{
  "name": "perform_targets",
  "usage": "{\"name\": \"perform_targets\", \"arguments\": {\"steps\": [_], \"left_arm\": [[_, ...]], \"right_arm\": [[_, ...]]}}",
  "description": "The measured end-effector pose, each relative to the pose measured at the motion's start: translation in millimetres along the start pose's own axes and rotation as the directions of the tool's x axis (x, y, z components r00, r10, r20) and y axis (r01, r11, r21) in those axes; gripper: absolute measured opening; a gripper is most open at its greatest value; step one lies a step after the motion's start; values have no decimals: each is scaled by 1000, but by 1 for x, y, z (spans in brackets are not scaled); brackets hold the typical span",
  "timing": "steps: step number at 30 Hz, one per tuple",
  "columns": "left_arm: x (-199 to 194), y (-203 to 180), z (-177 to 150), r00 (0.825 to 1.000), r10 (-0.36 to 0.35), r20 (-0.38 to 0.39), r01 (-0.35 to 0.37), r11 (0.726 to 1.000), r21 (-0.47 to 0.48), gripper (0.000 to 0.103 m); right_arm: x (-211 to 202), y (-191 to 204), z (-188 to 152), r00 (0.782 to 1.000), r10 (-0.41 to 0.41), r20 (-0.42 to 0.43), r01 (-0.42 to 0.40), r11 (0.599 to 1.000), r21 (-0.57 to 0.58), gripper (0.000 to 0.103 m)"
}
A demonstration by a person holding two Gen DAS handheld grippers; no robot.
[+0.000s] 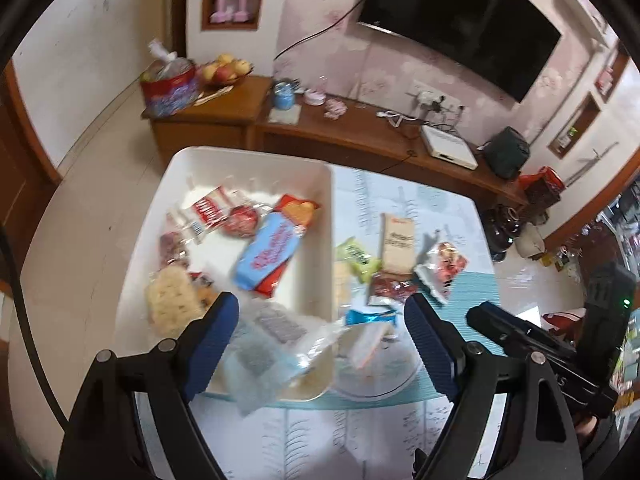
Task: Organize snacks
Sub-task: 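Open right tool to drop the biscuit pack while left tool releases the puff bag, then move left tool to the brown cracker bag while right tool approaches the red apple-print bag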
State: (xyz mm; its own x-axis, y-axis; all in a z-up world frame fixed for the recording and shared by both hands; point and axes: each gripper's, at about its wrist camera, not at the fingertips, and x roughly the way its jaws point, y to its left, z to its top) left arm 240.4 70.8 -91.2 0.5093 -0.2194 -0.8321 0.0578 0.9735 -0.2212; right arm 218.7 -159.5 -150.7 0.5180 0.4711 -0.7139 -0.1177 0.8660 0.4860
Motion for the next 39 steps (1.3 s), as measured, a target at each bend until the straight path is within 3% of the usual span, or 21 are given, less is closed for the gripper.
{"name": "perform_targets", "arguments": {"steps": [5, 11, 15, 18, 26, 31, 36, 39], "left_arm": [[13, -34, 9, 1000, 10, 6, -11, 999, 51, 84], [40, -70, 30, 1000, 3, -8, -2, 991, 132, 84], [71, -95, 46, 998, -9, -66, 20, 986, 168, 84], [95, -108, 56, 995, -4, -98, 22, 983, 183, 84], [162, -119, 73, 981, 18, -193, 17, 983, 181, 84], [201, -118, 82, 969, 70, -237, -25, 982, 189, 84], [233, -110, 89, 950, 101, -296, -54, 985, 162, 84], [246, -108, 91, 940, 81, -331, -41, 991, 127, 84]], "right_arm": [[-11, -34, -1, 1000, 2, -23, 0, 996, 89, 55], [-18, -70, 3, 998, -49, -38, 55, 982, 178, 56], [-15, -96, 6, 996, -61, -60, 75, 958, 276, 57], [-8, -109, 8, 994, -85, -75, 105, 938, 331, 63], [27, -135, 15, 989, -115, -91, 144, 884, 444, 64], [55, -141, 25, 970, -209, -120, 241, 862, 445, 80], [81, -143, 32, 944, -285, -166, 329, 847, 417, 84], [93, -144, 35, 925, -326, -195, 378, 832, 405, 85]]}}
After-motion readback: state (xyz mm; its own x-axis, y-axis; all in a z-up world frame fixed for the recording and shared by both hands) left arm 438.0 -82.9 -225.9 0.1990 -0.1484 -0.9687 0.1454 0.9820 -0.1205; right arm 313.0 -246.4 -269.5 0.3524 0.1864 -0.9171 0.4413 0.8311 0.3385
